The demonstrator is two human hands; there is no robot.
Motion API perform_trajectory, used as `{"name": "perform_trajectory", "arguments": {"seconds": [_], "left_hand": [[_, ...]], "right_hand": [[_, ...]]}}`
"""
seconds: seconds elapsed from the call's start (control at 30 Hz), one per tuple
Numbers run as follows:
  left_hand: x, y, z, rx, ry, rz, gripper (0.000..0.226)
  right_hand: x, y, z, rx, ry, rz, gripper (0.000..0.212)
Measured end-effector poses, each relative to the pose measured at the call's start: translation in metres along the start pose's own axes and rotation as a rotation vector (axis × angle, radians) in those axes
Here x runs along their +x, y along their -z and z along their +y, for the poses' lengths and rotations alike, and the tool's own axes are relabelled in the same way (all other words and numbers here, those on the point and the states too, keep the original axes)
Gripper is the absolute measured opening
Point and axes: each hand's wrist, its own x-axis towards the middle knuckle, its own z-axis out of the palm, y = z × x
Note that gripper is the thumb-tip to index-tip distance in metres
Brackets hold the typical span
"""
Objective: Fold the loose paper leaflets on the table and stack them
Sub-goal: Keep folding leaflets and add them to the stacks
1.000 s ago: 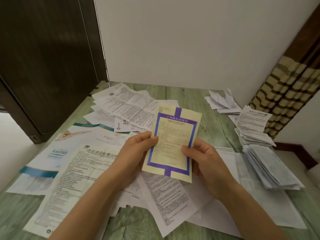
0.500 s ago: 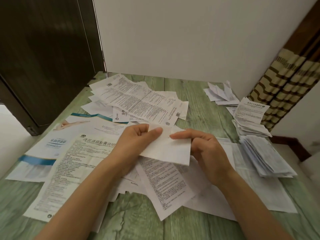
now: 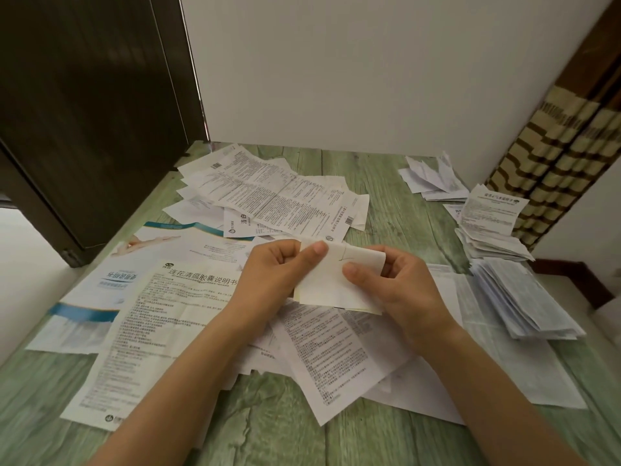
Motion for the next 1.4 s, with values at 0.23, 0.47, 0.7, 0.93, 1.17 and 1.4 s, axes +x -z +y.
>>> {"name": "perform_trajectory", "arguments": {"seconds": [0.23, 0.47, 0.7, 0.93, 1.17, 1.4], "left_hand": [[0.000, -0.001, -0.001, 0.018, 0.000, -0.010, 0.023], [-0.002, -0.002, 0.001, 0.033, -0.021, -0.040, 0.032], [-0.007, 0.001, 0.003, 0.015, -0.060, -0.033, 0.037], [-0.007, -0.003, 0.004, 0.007, -0.035, -0.033, 0.016], [-0.009, -0.002, 0.005, -0.042, 0.004, -0.065, 0.008], [-0.006, 0.000, 0.005, -0.061, 0.057, -0.104, 0.015]], "right_hand": [[-0.001, -0.001, -0.002, 0.031, 0.013, 0.004, 0.028], [-0.001, -0.001, -0.001, 0.004, 0.027, -0.016, 0.040], [-0.003, -0.002, -0.002, 0.004, 0.015, -0.067, 0.038], [-0.005, -0.001, -0.007, 0.016, 0.003, -0.026, 0.033], [-0.005, -0.004, -0.005, 0.030, -0.008, 0.003, 0.029], [-0.002, -0.004, -0.006, 0.030, -0.017, 0.001, 0.024]]}}
